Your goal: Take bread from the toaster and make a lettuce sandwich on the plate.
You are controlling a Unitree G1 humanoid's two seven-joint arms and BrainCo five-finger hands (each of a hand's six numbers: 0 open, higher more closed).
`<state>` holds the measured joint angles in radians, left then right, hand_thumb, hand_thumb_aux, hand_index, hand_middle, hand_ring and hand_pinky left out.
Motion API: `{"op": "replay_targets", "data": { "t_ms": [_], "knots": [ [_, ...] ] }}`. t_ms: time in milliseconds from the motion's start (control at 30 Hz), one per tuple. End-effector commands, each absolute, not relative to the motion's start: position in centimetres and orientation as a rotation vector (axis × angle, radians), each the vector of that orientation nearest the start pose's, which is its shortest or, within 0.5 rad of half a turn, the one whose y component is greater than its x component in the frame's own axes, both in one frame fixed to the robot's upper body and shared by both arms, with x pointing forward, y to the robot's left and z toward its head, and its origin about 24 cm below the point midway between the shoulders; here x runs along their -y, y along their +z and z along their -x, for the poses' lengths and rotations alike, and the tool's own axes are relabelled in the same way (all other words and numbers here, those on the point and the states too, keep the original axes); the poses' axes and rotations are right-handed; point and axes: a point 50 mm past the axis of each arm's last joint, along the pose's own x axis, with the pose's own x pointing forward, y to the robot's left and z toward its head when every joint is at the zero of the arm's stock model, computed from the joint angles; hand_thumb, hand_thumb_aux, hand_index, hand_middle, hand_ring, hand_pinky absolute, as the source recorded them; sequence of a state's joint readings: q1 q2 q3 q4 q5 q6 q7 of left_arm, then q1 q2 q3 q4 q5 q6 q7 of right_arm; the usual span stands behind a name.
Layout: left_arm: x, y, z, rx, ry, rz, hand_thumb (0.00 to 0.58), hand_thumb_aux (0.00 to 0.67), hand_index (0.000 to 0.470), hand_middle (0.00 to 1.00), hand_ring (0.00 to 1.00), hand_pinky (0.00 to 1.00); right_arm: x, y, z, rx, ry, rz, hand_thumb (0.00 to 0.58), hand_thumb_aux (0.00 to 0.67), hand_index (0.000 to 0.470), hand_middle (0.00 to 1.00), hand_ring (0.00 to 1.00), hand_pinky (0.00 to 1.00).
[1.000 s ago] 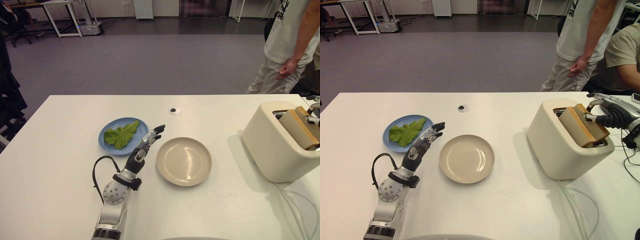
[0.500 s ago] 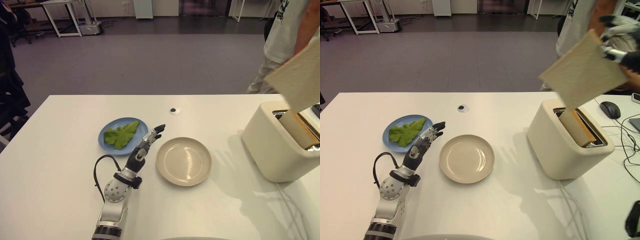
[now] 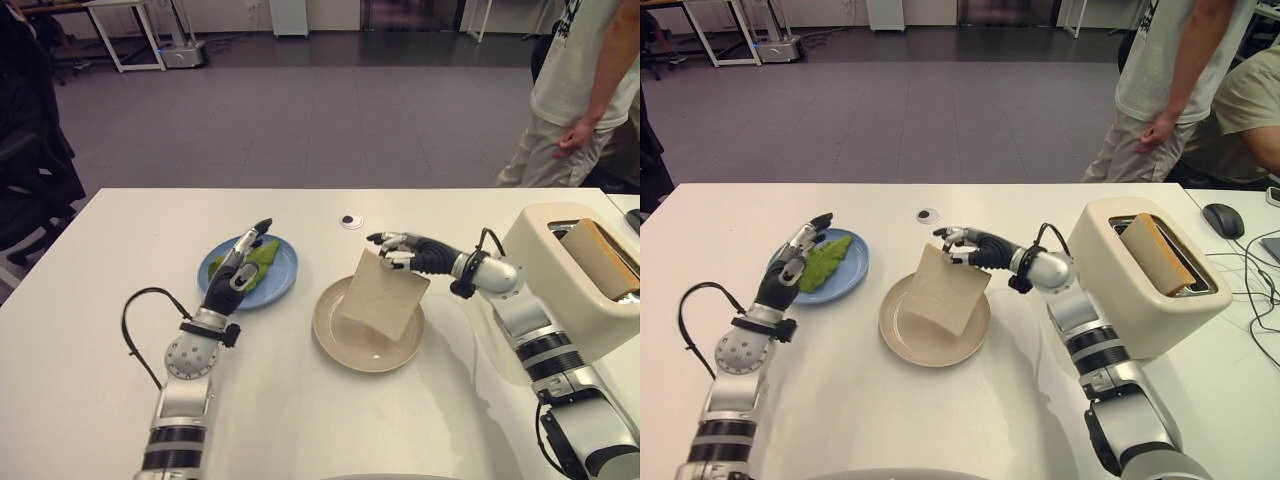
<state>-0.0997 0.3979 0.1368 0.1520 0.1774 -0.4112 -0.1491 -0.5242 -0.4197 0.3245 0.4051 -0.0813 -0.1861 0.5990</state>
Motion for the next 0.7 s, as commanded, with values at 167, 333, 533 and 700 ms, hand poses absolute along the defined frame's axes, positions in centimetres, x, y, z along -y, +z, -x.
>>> {"op": "replay_targets", "data": {
  "t_ms": [167,333,533,700],
  "knots": [
    [-27.3,7.6,-30.1,0.07,-0.023,-1.206,0.0,0.0,0.0,0.0,0.0,0.0,11.2,7.6,-31.8,0.142,0.915,0.756,0.0,0.0,0.0,0.0,0.0,0.0],
    [-28.5,5.5,-30.3,-0.034,-0.066,-1.523,0.0,0.0,0.0,0.0,0.0,0.0,12.1,9.0,-32.4,0.202,0.839,0.755,0.0,0.0,0.0,0.0,0.0,0.0],
    [-28.4,3.3,-30.3,-0.092,-0.139,-1.606,0.539,0.491,0.345,0.0,0.0,0.0,12.2,9.2,-32.2,0.23,0.822,0.737,0.0,0.0,0.0,0.0,0.0,0.0],
    [-28.3,2.8,-30.3,-0.096,-0.155,-1.615,0.54,0.494,0.347,0.0,0.0,0.0,12.3,9.1,-32.2,0.232,0.813,0.736,0.0,0.0,0.0,0.0,0.0,0.0]
  ]
}}
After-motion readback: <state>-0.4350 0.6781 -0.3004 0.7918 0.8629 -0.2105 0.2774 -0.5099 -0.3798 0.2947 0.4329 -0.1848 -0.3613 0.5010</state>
